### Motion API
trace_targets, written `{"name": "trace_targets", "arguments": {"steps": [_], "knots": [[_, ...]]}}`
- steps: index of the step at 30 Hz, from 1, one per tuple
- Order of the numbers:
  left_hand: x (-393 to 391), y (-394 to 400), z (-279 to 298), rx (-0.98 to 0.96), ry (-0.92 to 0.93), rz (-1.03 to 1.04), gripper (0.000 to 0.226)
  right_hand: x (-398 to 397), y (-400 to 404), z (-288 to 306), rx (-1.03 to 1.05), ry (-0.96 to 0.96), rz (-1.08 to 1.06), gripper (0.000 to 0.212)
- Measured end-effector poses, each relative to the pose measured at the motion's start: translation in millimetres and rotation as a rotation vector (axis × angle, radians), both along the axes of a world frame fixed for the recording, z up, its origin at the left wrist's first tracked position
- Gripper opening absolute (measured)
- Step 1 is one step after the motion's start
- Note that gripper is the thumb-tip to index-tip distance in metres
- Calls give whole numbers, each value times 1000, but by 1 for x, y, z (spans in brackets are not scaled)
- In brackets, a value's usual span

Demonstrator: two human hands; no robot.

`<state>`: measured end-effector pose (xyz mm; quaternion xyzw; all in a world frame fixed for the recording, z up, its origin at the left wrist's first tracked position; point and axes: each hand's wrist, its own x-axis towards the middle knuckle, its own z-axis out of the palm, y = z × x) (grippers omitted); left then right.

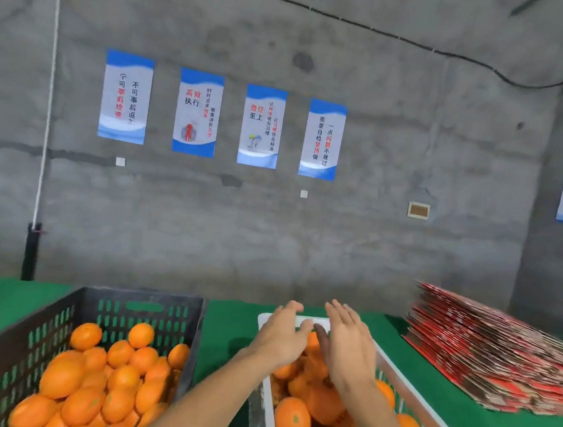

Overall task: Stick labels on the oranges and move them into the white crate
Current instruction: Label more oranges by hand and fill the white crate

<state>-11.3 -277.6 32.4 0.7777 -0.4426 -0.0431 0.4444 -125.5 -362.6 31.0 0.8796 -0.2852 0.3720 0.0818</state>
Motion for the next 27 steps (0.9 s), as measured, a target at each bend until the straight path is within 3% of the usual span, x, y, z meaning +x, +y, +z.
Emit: {"name": "trace_targets", "arguments": {"steps": [3, 9, 17, 23, 27], "knots": [[33, 18, 3, 4, -105, 80, 40, 31, 10, -1, -26, -101, 144, 47], [126, 102, -10, 144, -167, 296, 40, 125, 79, -8, 8, -97, 407, 45], [276, 217, -54, 547, -16, 588, 58, 251, 137, -36, 269, 191, 526, 62], [321, 232, -88, 907, 73, 539, 79, 309, 141, -46, 370, 417, 674, 64], [311, 217, -88, 1118, -34, 508, 88, 313, 137, -51, 400, 431, 728, 60]]}}
